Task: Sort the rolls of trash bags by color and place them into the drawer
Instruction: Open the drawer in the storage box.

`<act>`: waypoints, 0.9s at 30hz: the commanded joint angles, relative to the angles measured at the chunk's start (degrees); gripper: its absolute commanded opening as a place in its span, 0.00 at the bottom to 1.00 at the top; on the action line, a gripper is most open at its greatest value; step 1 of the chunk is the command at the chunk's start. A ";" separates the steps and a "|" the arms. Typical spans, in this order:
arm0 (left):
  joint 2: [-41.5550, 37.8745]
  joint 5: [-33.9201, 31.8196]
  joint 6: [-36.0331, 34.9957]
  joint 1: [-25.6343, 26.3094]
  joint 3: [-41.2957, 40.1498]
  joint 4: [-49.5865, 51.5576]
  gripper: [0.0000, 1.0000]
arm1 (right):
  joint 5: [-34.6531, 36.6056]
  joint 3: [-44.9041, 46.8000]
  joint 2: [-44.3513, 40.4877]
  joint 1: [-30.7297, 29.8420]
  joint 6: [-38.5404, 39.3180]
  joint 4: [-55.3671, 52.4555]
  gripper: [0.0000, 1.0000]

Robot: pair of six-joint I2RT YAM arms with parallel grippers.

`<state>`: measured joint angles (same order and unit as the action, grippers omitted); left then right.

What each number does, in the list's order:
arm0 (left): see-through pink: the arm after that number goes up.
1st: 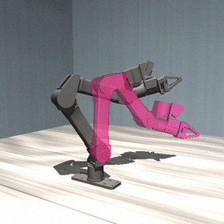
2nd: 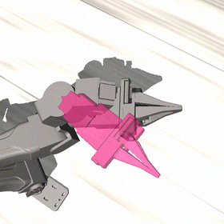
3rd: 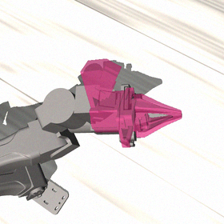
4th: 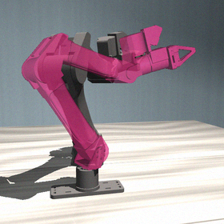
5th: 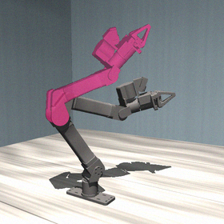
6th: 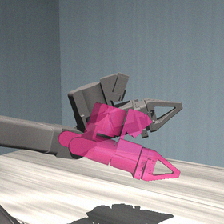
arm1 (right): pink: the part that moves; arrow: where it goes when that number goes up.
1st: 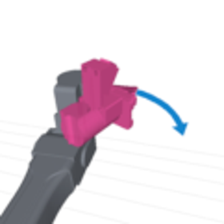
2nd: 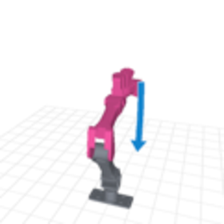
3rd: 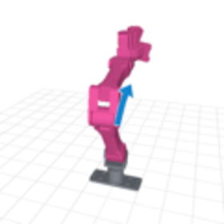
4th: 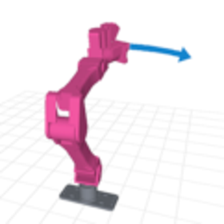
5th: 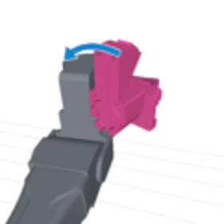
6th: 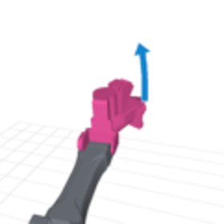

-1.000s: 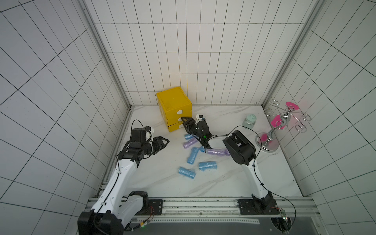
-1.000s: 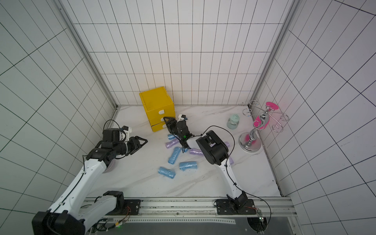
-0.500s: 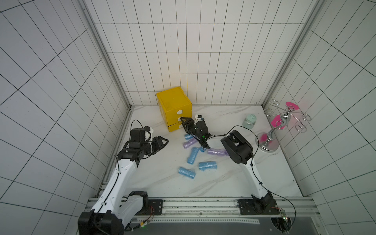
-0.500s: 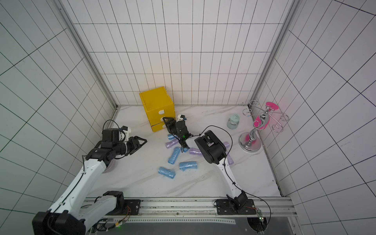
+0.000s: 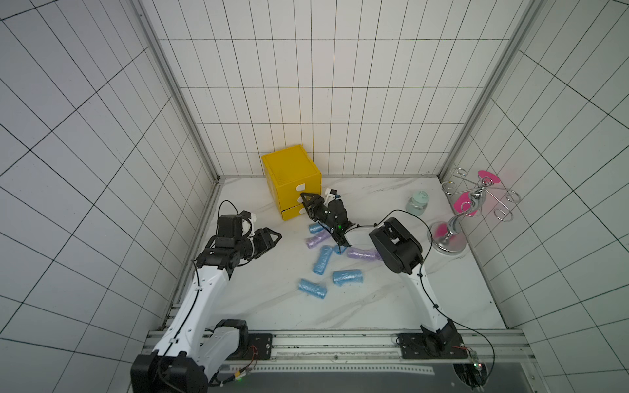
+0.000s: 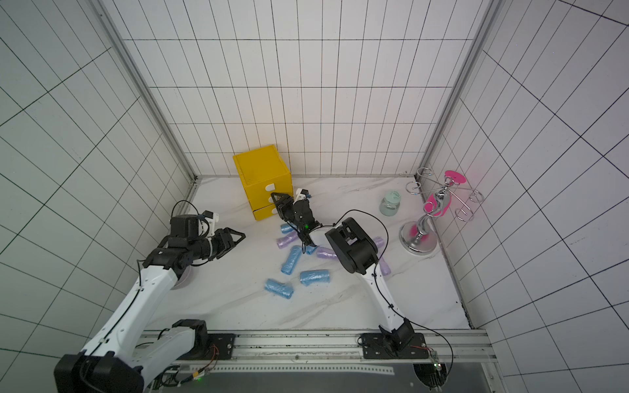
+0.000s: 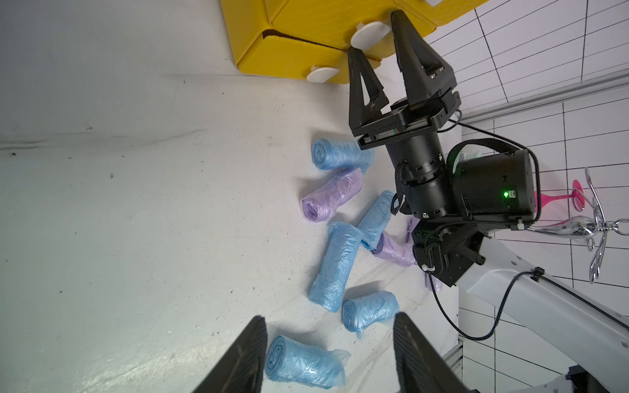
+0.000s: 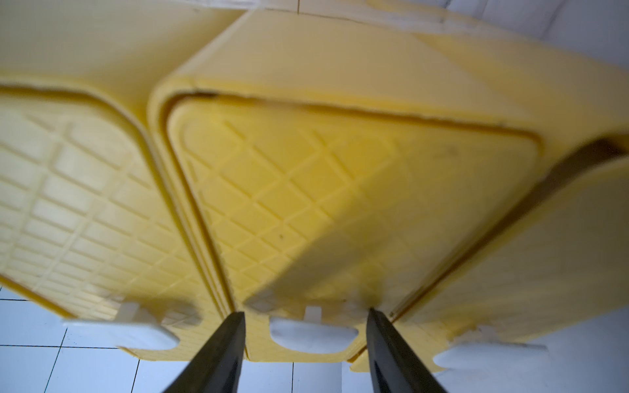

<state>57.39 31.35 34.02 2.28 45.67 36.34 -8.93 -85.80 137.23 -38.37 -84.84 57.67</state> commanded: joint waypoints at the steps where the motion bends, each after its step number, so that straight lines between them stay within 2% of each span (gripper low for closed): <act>1: -0.27 -0.13 -1.22 -0.42 -0.14 0.31 0.59 | -0.63 -3.27 1.55 0.05 -1.64 1.09 0.59; 5: -0.29 -0.10 -1.41 -0.65 -0.23 0.55 0.59 | -0.73 -4.28 1.98 0.21 -1.66 0.43 0.58; 17: -0.43 0.20 -1.47 -1.13 -0.32 0.59 0.59 | -0.65 -5.96 3.05 0.38 -2.67 0.29 0.39; 27: -0.15 1.25 -1.26 -1.19 -0.41 0.10 0.59 | 0.48 0.80 0.59 -0.03 -2.75 4.84 0.27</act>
<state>57.39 31.83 33.54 1.39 45.60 37.15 -9.26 -87.68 139.13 -38.26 -85.27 57.95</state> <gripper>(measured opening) 0.587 0.370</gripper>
